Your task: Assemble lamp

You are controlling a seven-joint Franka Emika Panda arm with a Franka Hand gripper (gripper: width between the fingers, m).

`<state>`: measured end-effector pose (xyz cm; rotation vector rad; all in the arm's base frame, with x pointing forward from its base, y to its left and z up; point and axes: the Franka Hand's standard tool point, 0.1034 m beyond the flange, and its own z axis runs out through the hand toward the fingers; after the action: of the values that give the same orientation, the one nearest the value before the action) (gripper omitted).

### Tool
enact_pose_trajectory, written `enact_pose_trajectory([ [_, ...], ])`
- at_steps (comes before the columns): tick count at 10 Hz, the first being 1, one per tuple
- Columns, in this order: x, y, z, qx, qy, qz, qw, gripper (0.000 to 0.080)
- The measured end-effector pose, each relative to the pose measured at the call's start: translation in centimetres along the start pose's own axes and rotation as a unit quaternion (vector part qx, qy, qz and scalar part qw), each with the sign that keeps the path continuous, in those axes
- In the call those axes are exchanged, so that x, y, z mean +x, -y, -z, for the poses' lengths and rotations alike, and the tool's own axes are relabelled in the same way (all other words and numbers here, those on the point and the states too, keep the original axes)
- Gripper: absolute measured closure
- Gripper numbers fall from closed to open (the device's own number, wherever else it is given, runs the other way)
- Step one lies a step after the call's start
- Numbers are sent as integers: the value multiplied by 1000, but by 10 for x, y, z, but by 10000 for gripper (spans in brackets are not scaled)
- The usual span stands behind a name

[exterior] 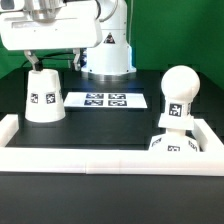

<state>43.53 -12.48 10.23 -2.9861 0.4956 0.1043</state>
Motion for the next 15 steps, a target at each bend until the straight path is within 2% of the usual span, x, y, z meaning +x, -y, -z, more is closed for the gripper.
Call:
enact_pose_trajectory([
  [2,-3,-3,-11,0,6,-8,1000,101],
  [4,-3,-6,-21,-8,6,-9,1000,101],
  [7,-3,-5,-21,-9,7,-7,1000,101],
  [8,-2,-4,-21,-9,6,-7,1000,233],
  [9,-3,-4,-21,-9,7,-7,1000,233],
  [12,-3,-4,-22,-9,7,-7,1000,659],
  [13,-3,-4,-22,-9,7,-7,1000,659],
  [14,-2,-4,-21,-9,6,-6,1000,754],
  [15,-2,-4,-21,-9,6,-6,1000,754],
])
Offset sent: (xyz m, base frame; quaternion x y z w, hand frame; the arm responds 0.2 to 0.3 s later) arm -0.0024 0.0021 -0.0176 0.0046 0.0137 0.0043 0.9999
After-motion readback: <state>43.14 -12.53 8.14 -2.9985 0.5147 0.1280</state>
